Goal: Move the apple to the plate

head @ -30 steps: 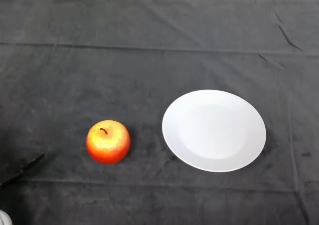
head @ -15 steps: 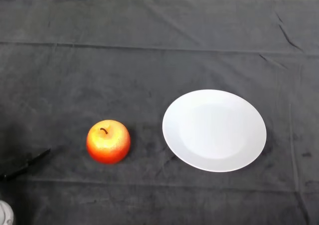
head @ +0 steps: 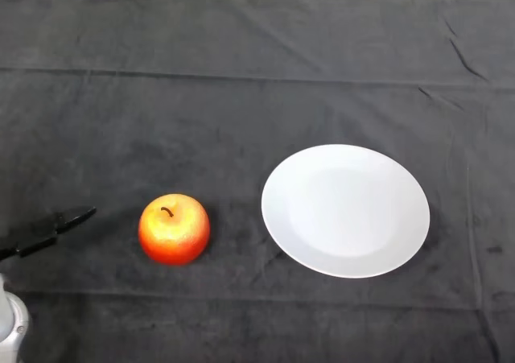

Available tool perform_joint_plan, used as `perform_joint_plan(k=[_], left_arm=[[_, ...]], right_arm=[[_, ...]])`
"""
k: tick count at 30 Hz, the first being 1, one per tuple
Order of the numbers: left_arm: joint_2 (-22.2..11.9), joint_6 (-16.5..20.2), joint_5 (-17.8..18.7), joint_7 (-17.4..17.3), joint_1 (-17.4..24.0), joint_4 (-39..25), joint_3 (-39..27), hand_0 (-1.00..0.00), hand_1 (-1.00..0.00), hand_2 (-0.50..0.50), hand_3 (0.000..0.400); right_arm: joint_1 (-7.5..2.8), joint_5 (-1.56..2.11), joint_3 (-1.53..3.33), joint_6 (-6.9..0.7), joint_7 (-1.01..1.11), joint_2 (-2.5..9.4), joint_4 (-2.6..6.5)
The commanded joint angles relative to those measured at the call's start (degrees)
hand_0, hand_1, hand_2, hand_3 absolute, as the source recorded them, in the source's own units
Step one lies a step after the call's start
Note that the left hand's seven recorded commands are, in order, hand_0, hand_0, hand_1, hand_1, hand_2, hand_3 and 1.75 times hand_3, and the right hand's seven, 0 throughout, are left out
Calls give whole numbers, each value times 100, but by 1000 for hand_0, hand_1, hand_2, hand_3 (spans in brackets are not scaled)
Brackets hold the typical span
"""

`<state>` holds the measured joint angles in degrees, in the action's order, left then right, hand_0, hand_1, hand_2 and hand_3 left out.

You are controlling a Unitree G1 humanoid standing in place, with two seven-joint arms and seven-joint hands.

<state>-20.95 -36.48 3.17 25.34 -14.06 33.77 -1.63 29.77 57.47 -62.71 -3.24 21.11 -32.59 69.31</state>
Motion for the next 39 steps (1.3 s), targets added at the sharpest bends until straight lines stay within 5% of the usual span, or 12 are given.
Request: perform_joint_plan(k=[1, 24, 39], left_arm=[[-163, 147, -122, -23, 122, -312, 118, 0, 0, 0, 0], [32, 1008, -529, -451, -73, -1088, 1108, 0, 0, 0, 0], [64, 1020, -466, -726, -181, -924, 1572, 0, 0, 0, 0]], right_arm=[[-65, 94, -6, 2, -6, -24, -209], [-85, 87, 10, -5, -46, 9, -283], [-92, 87, 14, -9, -62, 19, -309]])
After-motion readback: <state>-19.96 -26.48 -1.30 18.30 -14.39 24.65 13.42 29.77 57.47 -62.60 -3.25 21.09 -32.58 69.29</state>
